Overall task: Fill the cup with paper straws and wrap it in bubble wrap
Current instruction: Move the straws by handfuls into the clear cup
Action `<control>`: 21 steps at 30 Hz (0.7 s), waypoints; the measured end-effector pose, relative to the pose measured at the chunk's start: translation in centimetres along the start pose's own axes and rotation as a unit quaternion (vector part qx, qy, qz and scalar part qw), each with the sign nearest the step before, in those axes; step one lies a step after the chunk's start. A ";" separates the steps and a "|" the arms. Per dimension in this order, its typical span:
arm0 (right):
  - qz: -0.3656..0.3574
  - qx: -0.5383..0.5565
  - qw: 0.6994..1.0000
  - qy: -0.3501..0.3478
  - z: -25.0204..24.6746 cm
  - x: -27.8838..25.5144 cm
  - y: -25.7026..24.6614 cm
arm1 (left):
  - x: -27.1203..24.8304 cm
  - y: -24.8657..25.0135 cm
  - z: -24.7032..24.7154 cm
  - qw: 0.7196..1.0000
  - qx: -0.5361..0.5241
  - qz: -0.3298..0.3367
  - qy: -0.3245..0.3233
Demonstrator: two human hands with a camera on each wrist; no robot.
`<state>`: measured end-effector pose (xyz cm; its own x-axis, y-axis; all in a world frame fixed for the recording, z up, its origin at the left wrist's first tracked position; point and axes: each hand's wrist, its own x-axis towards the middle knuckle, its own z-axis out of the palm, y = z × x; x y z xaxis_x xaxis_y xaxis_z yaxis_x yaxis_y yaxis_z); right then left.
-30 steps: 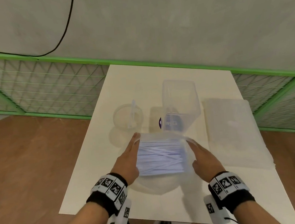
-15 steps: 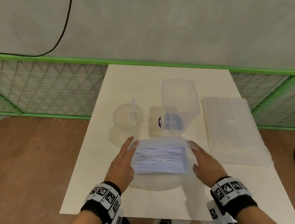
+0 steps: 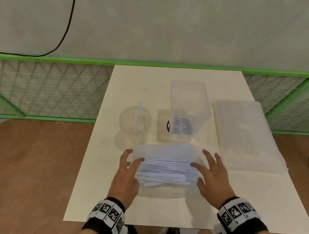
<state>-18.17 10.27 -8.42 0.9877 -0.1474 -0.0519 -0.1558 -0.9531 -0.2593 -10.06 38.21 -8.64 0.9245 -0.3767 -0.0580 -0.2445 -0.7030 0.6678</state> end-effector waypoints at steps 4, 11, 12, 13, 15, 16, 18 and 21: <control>-0.015 0.004 0.996 0.088 -1.4 0.2 -4.0 | 0.1 0.4 -0.2 1.000 -0.009 0.024 -0.011; -0.175 -0.006 0.984 -0.035 3.2 1.1 -8.9 | -0.1 0.5 0.0 0.999 0.011 0.011 -0.050; -0.176 -0.023 0.983 -0.054 3.7 1.3 -9.4 | -0.1 0.5 0.0 0.998 0.011 0.011 -0.054; -0.177 -0.039 0.981 -0.068 4.1 1.4 -9.8 | -0.2 0.5 0.0 0.998 0.009 0.010 -0.058; -0.176 -0.064 0.979 -0.080 4.8 1.6 -10.3 | -0.3 0.4 0.0 0.998 0.004 0.007 -0.060; -0.174 -0.075 0.978 -0.083 5.1 1.6 -10.6 | -0.4 0.4 0.0 0.998 0.003 0.005 -0.060; -0.164 -0.098 0.977 -0.089 5.6 1.5 -10.8 | -0.5 0.4 0.1 0.998 0.002 0.004 -0.058; -0.157 -0.128 0.974 -0.097 5.8 1.7 -10.9 | -0.5 0.4 0.1 0.998 -0.001 0.003 -0.055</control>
<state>-14.83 21.93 -11.31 0.9616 0.1910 -0.1969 0.1858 -0.9816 -0.0446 -10.65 38.03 -8.44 0.8849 -0.4457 -0.1353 -0.2501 -0.6997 0.6693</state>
